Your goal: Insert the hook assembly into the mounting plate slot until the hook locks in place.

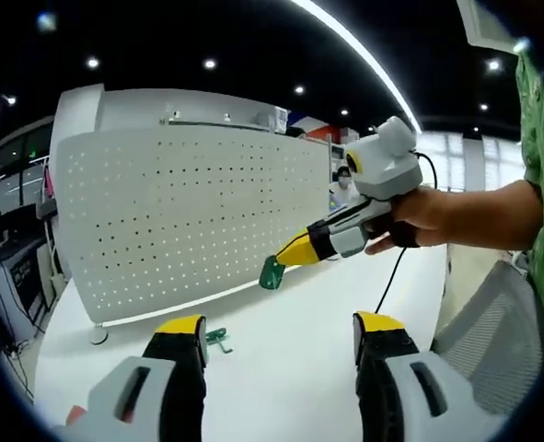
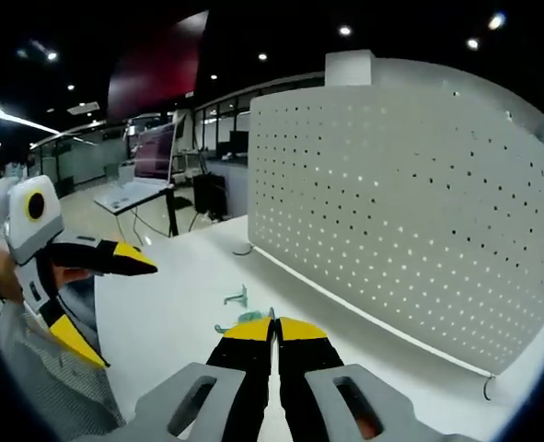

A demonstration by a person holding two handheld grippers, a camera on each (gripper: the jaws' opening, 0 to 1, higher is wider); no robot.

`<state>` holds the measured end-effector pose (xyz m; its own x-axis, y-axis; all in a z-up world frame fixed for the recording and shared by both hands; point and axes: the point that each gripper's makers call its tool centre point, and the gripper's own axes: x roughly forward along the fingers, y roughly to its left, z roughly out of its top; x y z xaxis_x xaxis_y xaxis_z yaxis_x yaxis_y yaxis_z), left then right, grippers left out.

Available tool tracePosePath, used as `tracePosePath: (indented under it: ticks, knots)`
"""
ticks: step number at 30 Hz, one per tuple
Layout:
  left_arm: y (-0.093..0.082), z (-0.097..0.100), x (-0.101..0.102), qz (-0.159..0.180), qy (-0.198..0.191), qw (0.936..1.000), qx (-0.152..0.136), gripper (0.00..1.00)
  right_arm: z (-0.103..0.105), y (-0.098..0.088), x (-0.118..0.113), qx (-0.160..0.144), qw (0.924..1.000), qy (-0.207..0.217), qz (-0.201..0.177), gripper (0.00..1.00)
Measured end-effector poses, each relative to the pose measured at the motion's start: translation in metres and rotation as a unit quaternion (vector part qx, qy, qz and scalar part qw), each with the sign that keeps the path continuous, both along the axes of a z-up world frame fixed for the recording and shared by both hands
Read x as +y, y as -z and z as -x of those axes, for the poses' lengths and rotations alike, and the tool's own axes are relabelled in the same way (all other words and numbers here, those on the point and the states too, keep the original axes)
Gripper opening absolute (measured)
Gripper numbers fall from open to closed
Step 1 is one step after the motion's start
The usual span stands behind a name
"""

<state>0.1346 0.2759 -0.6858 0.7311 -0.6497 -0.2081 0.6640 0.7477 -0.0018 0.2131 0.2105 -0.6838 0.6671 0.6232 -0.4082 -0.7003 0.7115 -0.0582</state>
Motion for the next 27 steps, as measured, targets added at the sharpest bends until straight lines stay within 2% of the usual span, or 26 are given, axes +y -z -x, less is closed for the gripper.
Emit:
tracePosePath:
  ticks: [3, 7, 17, 27]
  knots:
    - [-0.005, 0.001, -0.003, 0.001, 0.001, 1.0, -0.008, 0.66, 0.006, -0.007, 0.004, 0.0, 1.0, -0.006, -0.002, 0.0]
    - [-0.011, -0.001, -0.004, -0.017, -0.003, 0.9995, -0.027, 0.65, 0.013, -0.015, 0.008, -0.007, 0.9998, -0.016, 0.004, 0.0]
    - [-0.036, -0.004, -0.015, -0.018, 0.005, 0.9976, -0.067, 0.61, 0.025, -0.031, 0.014, -0.017, 0.9994, -0.028, 0.008, 0.0]
    - [-0.05, -0.009, -0.025, -0.024, 0.009, 0.9951, -0.096, 0.52, 0.034, -0.049, 0.021, -0.025, 0.999, -0.036, 0.001, 0.0]
